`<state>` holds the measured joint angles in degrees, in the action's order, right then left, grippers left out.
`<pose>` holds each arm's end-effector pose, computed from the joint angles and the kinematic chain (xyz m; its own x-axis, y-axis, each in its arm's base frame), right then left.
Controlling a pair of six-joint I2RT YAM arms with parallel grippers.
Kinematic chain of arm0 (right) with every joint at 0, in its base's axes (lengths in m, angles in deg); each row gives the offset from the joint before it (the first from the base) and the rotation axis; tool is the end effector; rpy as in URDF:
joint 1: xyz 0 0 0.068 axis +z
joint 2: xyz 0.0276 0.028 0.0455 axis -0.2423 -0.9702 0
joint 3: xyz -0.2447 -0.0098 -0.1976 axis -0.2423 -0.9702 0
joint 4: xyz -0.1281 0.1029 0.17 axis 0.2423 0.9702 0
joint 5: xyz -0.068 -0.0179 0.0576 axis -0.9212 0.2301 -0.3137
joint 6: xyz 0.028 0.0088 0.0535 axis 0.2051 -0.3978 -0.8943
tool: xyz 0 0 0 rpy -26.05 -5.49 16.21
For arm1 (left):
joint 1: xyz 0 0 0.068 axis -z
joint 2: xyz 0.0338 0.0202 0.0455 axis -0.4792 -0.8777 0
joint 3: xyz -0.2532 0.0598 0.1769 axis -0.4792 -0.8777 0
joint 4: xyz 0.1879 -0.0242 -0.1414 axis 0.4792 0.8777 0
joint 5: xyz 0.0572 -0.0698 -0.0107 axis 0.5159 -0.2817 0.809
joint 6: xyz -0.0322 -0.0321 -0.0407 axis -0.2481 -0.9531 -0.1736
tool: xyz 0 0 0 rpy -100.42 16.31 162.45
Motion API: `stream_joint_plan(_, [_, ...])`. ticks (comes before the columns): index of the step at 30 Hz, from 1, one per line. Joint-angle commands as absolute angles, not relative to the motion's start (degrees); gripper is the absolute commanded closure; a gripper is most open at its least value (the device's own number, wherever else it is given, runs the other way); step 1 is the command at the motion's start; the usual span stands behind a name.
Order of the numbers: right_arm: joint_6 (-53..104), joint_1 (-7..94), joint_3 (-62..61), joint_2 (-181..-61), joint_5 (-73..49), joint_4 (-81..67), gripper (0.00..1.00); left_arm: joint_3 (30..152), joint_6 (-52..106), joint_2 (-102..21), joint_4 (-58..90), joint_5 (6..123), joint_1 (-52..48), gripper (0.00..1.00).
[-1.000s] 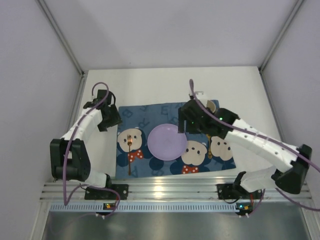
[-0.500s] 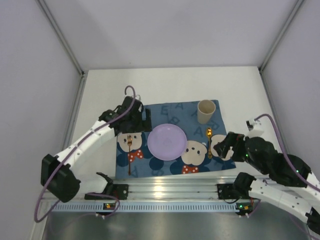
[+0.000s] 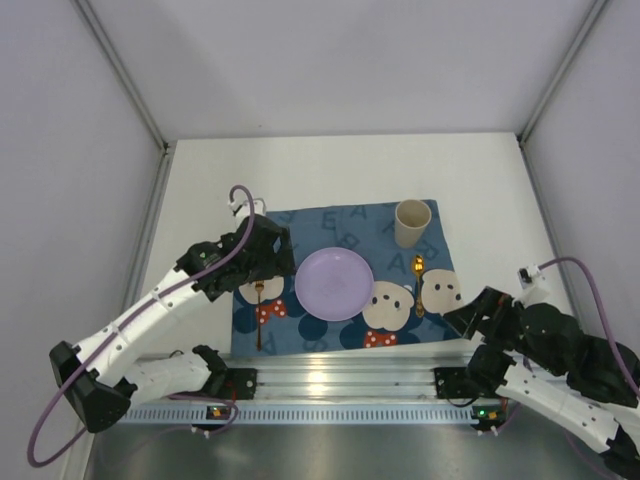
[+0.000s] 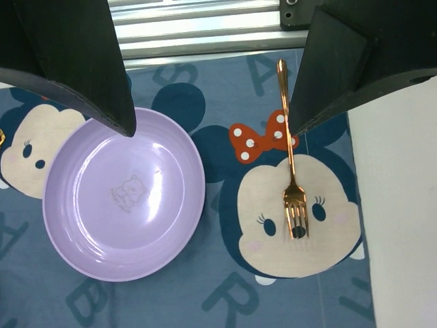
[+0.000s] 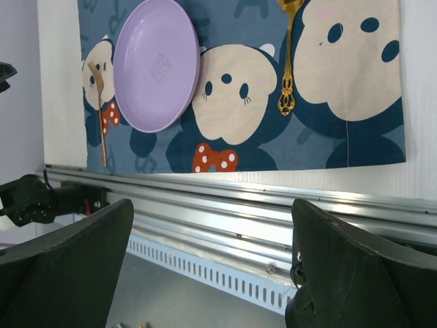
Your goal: Set the dinner table for one person
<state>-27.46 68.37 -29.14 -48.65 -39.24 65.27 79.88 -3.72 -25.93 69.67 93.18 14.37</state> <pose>-0.0185 -0.0520 0.2744 -0.6900 0.4323 -0.5805 -0.0191 0.7908 0.6117 0.1295 -0.0990 0.3502 -0.7488 -0.1658 -0.6417 -0.0310 0.9759 -0.2159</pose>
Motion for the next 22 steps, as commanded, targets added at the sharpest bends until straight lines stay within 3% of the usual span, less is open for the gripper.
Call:
stream_joint_plan(1, [-26.03,68.6,-25.92,-50.07,-39.16,66.75,0.0,81.73,-6.33,-24.76,72.83,97.43,14.7,0.02])
stream_joint_plan(22, [-18.64,68.69,-24.15,-48.75,-42.06,61.3,0.0,83.31,-8.88,-19.22,76.17,102.88,14.7,0.02])
